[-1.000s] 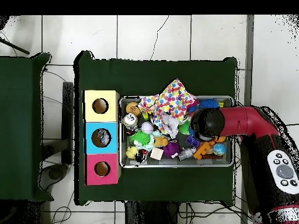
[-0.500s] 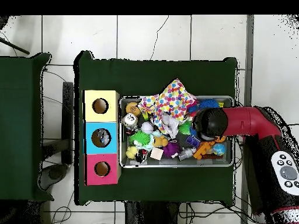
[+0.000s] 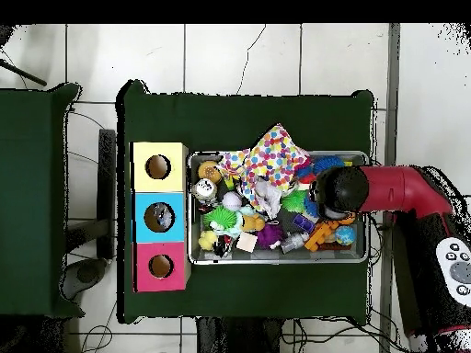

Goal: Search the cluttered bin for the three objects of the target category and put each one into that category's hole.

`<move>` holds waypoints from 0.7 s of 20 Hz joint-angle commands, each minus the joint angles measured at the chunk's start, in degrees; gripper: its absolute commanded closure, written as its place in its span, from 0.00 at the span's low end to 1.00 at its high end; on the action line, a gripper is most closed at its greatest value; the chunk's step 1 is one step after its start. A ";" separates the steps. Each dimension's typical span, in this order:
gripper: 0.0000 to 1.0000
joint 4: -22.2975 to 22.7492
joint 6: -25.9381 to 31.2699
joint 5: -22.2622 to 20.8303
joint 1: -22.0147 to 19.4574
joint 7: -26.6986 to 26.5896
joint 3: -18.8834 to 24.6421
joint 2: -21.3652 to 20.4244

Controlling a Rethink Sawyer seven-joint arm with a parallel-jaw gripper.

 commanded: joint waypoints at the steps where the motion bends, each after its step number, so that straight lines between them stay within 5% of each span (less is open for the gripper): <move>1: 1.00 -7.84 8.26 0.08 3.75 -14.82 3.63 3.37; 14: 1.00 -2.81 1.48 -1.43 1.14 -15.46 2.64 1.83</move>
